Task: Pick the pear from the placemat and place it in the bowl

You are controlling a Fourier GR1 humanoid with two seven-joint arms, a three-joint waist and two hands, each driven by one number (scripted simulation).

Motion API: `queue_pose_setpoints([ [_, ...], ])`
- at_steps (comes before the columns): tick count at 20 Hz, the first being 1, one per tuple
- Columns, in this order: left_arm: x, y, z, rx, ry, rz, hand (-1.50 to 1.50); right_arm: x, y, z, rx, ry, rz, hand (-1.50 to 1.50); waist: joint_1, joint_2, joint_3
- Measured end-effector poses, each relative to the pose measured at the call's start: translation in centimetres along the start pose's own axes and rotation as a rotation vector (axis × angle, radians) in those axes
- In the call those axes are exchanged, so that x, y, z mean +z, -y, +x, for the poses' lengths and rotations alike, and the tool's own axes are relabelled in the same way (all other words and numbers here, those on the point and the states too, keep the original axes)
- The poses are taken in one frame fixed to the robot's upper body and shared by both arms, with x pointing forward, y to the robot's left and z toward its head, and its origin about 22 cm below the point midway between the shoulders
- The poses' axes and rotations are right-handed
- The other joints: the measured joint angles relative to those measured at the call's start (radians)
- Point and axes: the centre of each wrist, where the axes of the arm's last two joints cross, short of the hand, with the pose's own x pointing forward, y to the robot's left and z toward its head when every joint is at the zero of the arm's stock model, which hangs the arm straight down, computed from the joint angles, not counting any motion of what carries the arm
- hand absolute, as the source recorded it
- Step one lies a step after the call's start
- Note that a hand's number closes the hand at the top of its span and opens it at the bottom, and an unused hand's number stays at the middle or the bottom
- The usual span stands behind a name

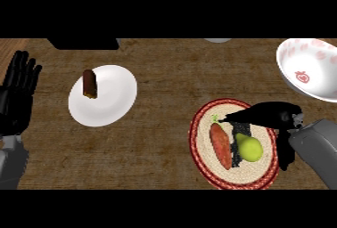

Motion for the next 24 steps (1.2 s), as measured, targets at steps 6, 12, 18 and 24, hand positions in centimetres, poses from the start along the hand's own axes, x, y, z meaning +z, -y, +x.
queue_pose_setpoints([
  [6, 0.1, 0.2, -0.2, -0.001, -0.008, -0.008, 0.00, -1.6, -0.4, -0.1, 0.028, -0.021, 0.011, -1.50, 0.000, 0.000, 0.000],
  [12, -0.6, 0.4, -0.2, -0.004, -0.004, -0.005, 0.00, -3.2, -2.3, -0.4, 0.034, -0.030, 0.031, -1.50, -0.003, -0.001, 0.000],
  [18, -0.2, -0.4, 0.4, -0.004, -0.011, -0.006, 0.00, -4.6, -2.6, -0.5, 0.037, -0.054, 0.042, -1.50, -0.002, -0.001, -0.001],
  [24, -0.2, -0.6, 0.0, -0.002, -0.006, -0.001, 0.00, -5.5, -4.2, -1.7, 0.034, -0.075, 0.044, -1.50, -0.002, -0.008, -0.005],
])
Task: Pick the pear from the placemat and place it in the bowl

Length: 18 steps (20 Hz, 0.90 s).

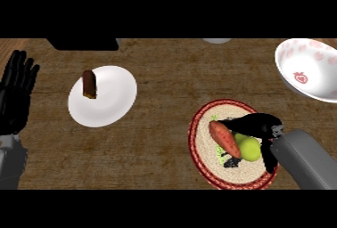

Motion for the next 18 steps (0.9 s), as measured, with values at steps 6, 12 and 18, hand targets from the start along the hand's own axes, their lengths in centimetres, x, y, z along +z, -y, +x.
queue_pose_setpoints([
  [6, 0.3, 0.9, -0.3, -0.001, -0.001, -0.001, 0.00, -0.6, 0.8, -0.8, 0.026, 0.039, -0.077, 1.50, 0.002, -0.007, -0.005],
  [12, 0.5, 0.3, 0.5, 0.001, 0.000, -0.002, 0.00, -0.7, 0.7, -1.2, 0.057, 0.082, -0.143, 1.50, 0.004, -0.004, -0.002],
  [18, 0.5, -0.5, 0.3, -0.005, -0.007, 0.025, 0.00, 3.1, -1.0, -6.5, -0.025, -0.042, -0.245, 1.50, -0.028, -0.004, 0.003],
])
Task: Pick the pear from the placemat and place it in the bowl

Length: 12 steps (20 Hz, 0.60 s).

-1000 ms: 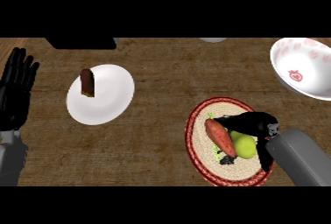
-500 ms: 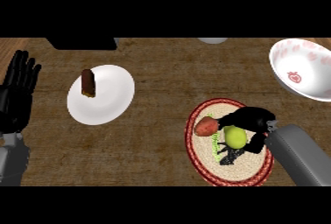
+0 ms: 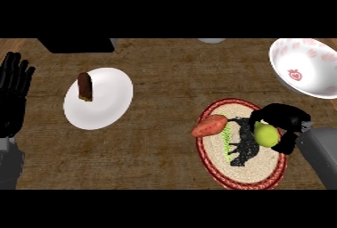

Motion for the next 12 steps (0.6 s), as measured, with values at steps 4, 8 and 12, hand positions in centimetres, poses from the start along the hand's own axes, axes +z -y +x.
queue_pose_setpoints([
  [4, 0.5, -1.6, -0.3, -0.019, -0.014, 0.064, 0.00, 9.0, -0.4, -8.5, -0.122, -0.347, -0.149, 1.50, -0.086, -0.002, 0.007],
  [8, 1.0, -2.2, -0.5, -0.018, -0.019, 0.089, 0.00, 18.5, -1.2, -13.8, -0.227, -0.623, -0.338, 1.50, -0.102, 0.004, 0.012],
  [12, 1.0, -2.1, -0.2, -0.009, -0.007, 0.077, 0.00, 26.5, -2.9, -16.3, -0.273, -0.825, -0.531, 1.50, -0.074, 0.011, 0.013],
])
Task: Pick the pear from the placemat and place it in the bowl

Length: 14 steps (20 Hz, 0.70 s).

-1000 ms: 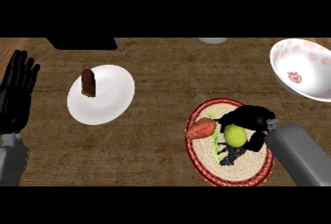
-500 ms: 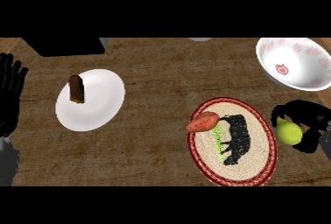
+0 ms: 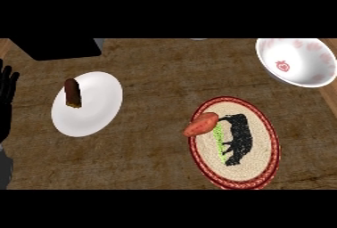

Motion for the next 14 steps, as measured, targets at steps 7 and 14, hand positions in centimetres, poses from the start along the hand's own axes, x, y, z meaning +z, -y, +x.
queue_pose_setpoints([
  [7, -0.1, 1.1, -0.2, 0.014, 0.012, -0.053, 0.00, 5.6, 4.0, -7.7, -0.136, -0.032, -0.246, 1.50, 0.055, 0.003, -0.003],
  [14, -0.7, 2.6, 0.4, 0.018, 0.018, -0.095, 0.00, 8.3, 8.2, -9.5, -0.266, 0.114, -0.428, 1.50, 0.094, 0.004, -0.006],
])
